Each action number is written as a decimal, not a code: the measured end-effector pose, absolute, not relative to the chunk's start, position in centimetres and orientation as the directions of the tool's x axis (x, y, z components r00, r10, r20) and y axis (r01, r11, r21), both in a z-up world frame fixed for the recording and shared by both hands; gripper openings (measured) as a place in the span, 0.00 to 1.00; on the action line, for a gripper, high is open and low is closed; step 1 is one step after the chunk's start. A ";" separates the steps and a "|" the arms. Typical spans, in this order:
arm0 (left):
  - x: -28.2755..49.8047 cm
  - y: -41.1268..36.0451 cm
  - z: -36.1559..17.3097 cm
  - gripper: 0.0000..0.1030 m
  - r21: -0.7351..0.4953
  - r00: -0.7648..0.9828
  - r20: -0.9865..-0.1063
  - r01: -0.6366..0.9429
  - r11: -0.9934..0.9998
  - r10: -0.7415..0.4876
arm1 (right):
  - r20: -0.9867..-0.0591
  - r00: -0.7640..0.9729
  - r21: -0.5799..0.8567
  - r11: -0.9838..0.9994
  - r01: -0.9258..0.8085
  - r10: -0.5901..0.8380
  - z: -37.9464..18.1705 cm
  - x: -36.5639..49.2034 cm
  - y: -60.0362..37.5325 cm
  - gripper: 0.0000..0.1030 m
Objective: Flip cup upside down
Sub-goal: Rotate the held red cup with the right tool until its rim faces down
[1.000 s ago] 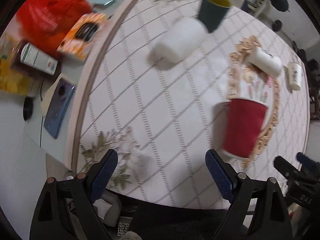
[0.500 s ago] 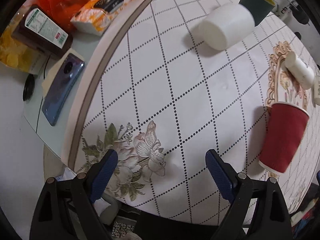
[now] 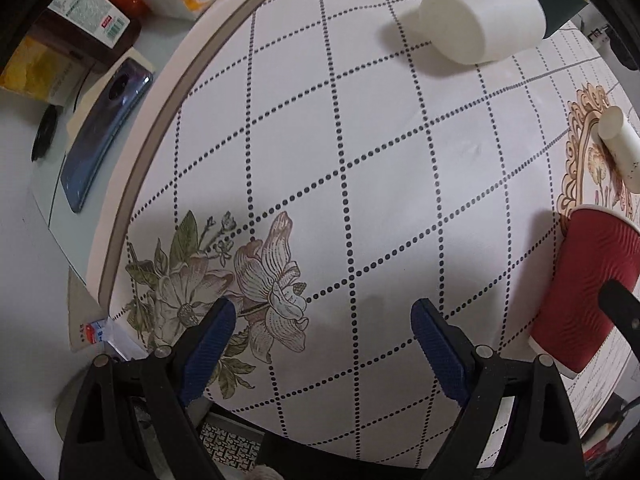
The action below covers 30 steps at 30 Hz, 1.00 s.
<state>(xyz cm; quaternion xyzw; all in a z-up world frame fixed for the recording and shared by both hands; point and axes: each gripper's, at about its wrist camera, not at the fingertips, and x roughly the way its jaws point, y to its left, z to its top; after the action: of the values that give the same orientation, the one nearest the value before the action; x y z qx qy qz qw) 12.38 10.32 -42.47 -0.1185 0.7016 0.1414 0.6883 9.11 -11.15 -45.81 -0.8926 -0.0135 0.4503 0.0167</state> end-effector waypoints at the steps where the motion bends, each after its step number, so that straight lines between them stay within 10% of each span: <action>1: 12.4 10.5 -42.6 0.88 0.035 -0.026 -0.999 -0.361 0.932 0.028 | -0.806 0.591 -0.026 -0.999 0.020 0.033 -46.1 9.4 -11.1 0.92; 30: 15.4 10.6 -43.1 0.87 0.046 -0.045 -0.998 -0.342 0.939 0.033 | -0.838 0.545 0.032 -0.999 -0.014 -0.035 -49.8 10.3 -10.5 0.78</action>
<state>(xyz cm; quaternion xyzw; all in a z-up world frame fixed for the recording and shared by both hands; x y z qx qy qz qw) 15.41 10.61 -43.14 -0.1090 0.7098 0.1373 0.6822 10.26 -10.50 -49.82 -0.8789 0.0139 0.4767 -0.0106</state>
